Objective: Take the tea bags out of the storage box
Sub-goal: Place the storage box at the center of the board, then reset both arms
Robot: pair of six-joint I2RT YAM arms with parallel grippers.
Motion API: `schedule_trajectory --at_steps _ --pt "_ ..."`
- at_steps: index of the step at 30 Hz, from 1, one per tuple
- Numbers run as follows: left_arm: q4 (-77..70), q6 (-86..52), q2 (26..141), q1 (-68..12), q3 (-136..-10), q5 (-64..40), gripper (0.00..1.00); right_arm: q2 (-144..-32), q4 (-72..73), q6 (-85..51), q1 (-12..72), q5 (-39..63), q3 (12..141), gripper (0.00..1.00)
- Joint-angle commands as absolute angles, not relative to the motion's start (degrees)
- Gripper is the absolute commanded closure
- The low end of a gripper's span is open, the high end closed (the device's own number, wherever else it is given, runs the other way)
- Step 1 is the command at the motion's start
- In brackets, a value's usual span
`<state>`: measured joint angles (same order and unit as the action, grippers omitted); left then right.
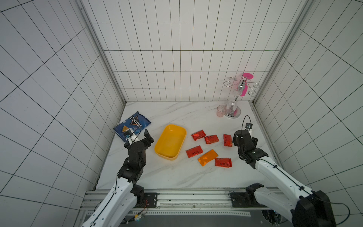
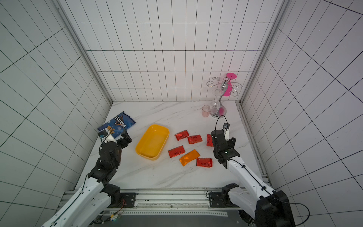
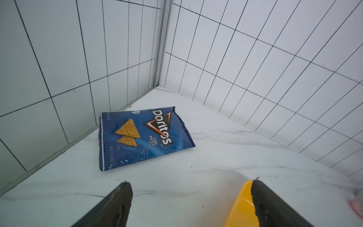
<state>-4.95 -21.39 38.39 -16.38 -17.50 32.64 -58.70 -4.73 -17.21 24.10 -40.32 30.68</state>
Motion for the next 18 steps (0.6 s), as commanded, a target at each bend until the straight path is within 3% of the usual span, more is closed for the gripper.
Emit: schedule_trajectory --at_steps 1,3,9,16,18 --pt "-24.3 -9.7 43.4 -13.3 -14.3 34.3 0.02 -59.2 7.2 -13.0 20.6 -46.5 28.3 0.15" --pt "-25.6 -8.7 50.9 -10.8 -15.7 31.7 0.02 -60.6 17.9 -8.3 18.8 -46.6 24.9 0.15" --pt "-50.0 -4.5 75.0 -8.1 -14.9 29.7 0.02 -73.0 38.4 -4.7 13.2 -44.8 19.6 0.16" --pt "-56.5 0.4 86.3 -7.5 -18.8 21.2 0.02 -86.2 72.0 -1.2 6.3 -26.9 12.0 0.22" --pt "-55.8 -1.0 86.1 -6.7 -18.4 20.0 0.02 -84.7 63.0 0.0 6.0 -17.4 13.9 0.01"
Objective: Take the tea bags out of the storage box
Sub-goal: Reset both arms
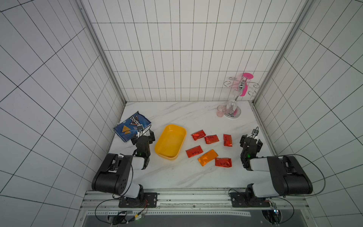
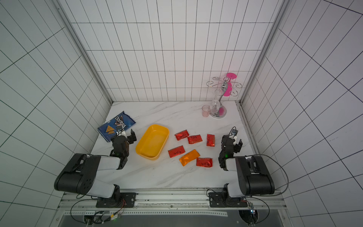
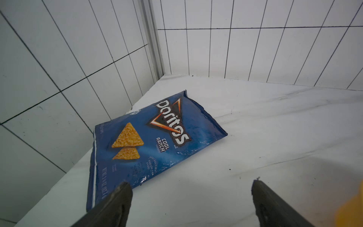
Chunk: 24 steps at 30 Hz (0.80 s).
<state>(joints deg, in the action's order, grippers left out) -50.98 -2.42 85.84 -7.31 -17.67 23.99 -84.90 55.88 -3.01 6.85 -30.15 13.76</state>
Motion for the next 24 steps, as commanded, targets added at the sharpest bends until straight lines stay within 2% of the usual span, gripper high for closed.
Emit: schedule_trajectory --at_steps 1,2,3,4,5,6,7,8,10,12,16,24 --pt "-56.8 -1.4 86.6 -5.5 -17.7 16.4 0.02 -87.8 64.8 1.1 5.0 -14.3 15.0 0.01" --pt "-59.3 -0.6 88.7 -4.8 -17.2 13.2 0.07 -90.9 68.8 1.2 4.7 -15.4 15.9 0.01" --pt "-63.7 0.3 91.7 -4.9 -17.3 13.2 0.03 -90.1 64.5 0.4 4.2 -15.2 17.7 0.01" --pt "-66.8 0.0 93.5 -4.1 -17.5 13.1 0.03 -86.5 50.9 -1.9 2.5 -12.0 21.1 0.01" --pt "-63.0 -0.7 92.6 -4.1 -19.0 14.6 0.03 -87.3 47.6 -3.2 -0.3 -7.1 23.1 0.02" --pt "-55.0 -2.3 90.4 -3.4 -21.4 14.5 0.01 -89.5 52.2 -4.1 -2.4 -4.2 23.0 0.02" --pt "-46.5 -3.8 88.6 -2.6 -24.0 13.3 0.02 -87.9 50.9 -4.4 -2.6 -3.7 22.2 0.02" --pt "-45.2 -4.3 89.1 -1.1 -24.8 10.4 0.02 -86.9 47.2 -5.1 -2.8 -4.4 23.2 0.02" --pt "-49.1 -4.8 90.6 -0.4 -24.3 10.1 0.01 -88.5 52.4 -4.6 -2.3 -5.1 22.1 0.02" --pt "-49.0 -4.8 90.6 -0.4 -24.5 10.3 0.02 -87.3 47.4 -4.6 -2.1 -5.5 23.4 0.02" --pt "-43.8 -5.4 89.2 -0.3 -25.8 10.2 0.02 -87.6 48.1 -4.1 -1.6 -6.0 23.3 0.02" --pt "-44.3 -5.3 89.4 -0.3 -25.7 10.2 0.02 -88.1 47.6 -3.1 -0.6 -7.1 24.0 0.02"
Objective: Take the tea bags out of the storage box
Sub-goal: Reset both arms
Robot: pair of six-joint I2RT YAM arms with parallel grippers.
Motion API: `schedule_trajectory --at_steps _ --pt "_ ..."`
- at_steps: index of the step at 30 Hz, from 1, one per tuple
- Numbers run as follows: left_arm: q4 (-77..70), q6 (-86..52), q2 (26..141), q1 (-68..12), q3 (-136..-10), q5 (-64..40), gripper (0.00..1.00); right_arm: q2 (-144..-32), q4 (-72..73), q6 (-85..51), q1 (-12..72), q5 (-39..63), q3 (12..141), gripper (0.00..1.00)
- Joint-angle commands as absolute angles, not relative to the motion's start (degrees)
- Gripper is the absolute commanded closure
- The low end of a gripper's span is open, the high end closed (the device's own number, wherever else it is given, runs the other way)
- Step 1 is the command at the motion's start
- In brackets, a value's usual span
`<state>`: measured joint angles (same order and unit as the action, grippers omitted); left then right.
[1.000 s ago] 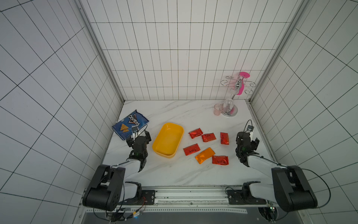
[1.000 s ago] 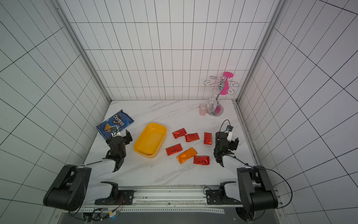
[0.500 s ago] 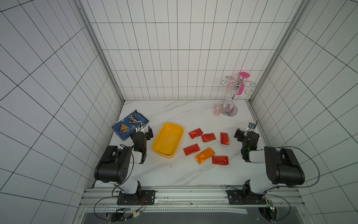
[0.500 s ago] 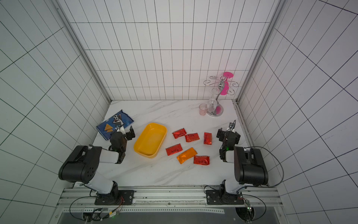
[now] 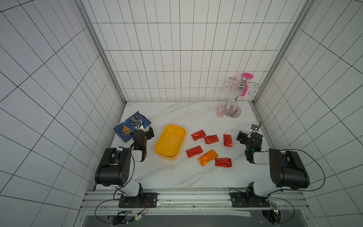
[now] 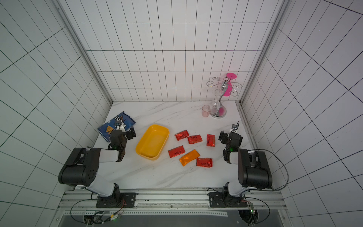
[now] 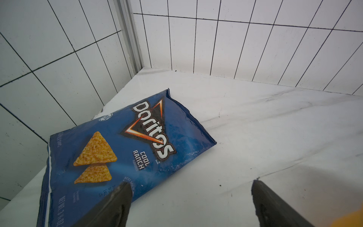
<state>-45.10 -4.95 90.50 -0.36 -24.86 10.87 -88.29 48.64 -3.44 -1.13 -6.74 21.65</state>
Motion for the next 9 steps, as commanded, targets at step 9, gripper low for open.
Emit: schedule_trajectory --at_steps 9 --pt "-44.3 -5.4 89.4 -0.3 -25.8 10.2 0.02 -87.9 47.7 -3.0 -0.5 -7.1 23.8 0.01"
